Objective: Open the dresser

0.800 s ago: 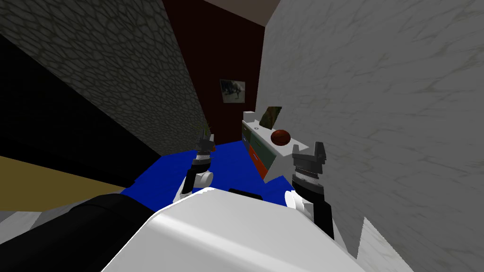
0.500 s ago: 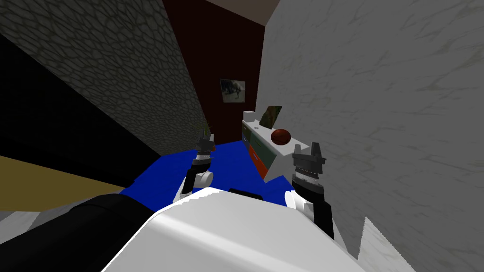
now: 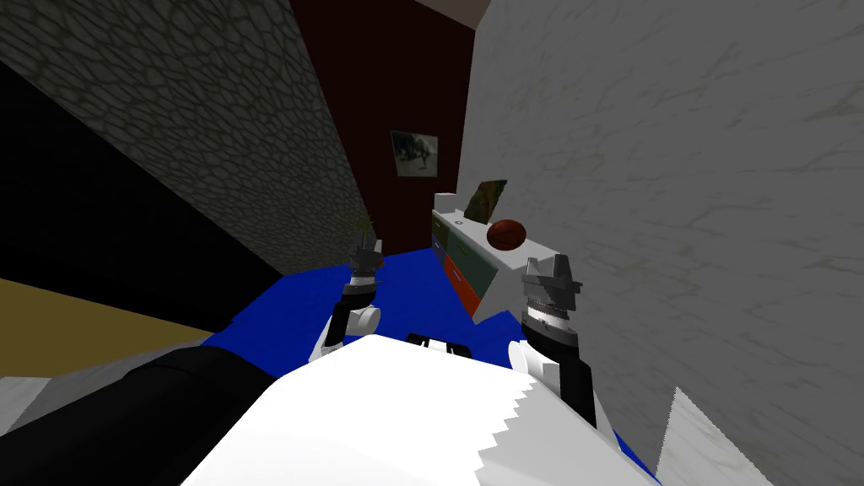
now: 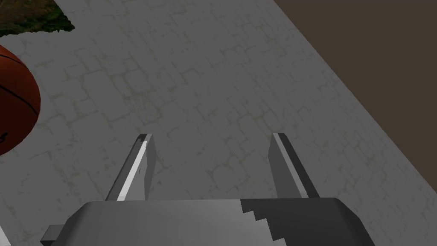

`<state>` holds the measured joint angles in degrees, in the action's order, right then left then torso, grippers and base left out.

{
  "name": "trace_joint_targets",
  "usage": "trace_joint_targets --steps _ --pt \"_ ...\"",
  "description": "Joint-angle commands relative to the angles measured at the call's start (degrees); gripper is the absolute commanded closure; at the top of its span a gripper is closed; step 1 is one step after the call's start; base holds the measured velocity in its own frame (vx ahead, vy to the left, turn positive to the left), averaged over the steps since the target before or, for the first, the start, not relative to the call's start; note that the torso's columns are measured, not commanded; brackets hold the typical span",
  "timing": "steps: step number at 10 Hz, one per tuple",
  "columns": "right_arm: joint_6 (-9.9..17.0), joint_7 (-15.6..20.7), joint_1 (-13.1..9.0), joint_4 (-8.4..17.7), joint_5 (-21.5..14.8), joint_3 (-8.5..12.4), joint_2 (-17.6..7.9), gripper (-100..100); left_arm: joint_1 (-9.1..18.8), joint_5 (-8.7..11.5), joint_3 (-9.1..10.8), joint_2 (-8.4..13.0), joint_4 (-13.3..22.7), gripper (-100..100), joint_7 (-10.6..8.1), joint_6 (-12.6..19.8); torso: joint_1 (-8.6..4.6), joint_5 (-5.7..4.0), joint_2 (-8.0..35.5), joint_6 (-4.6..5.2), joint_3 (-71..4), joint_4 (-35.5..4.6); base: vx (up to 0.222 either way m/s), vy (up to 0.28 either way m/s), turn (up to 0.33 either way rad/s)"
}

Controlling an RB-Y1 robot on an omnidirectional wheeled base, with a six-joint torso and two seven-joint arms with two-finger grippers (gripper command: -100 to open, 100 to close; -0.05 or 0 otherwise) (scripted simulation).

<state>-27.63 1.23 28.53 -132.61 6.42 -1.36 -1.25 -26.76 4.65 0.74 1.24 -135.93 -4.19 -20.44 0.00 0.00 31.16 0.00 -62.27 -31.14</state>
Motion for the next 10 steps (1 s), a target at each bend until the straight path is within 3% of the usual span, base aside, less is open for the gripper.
trace_joint_targets --steps 1,2,4,9,10 --pt "0.00 0.00 0.00 0.00 0.00 0.00 0.00 0 0.00 0.00 0.00 0.00 0.00 0 0.00 0.00 0.00 0.00 4.23 0.00 -8.46 -4.23 0.000 0.000 0.000" --pt "0.76 0.46 -0.16 0.54 -0.89 -0.04 -1.77 -100 0.00 0.00 0.00 0.00 0.00 0 0.00 0.00 0.00 0.00 8.46 0.00 -16.92 -8.46 0.017 0.022 -0.015" --pt "2.56 1.54 -0.51 1.81 -2.99 -0.14 -4.09 -100 -0.01 0.00 -0.01 -0.01 0.02 0 0.00 0.01 0.15 0.04 10.85 0.00 -22.03 -10.89 0.038 0.069 -0.027" --pt "10.58 6.31 -1.81 7.30 -11.61 -0.57 -8.72 -100 -0.02 0.00 -0.01 -0.01 0.02 0 0.00 0.00 -0.01 0.00 11.05 0.00 -22.35 -11.11 0.072 0.135 -0.054" --pt "10.58 6.31 -1.81 7.30 -12.58 -0.57 -8.72 -100 -0.02 0.00 -0.01 -0.02 0.02 0 0.00 0.00 0.04 0.01 11.15 0.00 -22.29 -11.14 0.049 0.132 -0.021"
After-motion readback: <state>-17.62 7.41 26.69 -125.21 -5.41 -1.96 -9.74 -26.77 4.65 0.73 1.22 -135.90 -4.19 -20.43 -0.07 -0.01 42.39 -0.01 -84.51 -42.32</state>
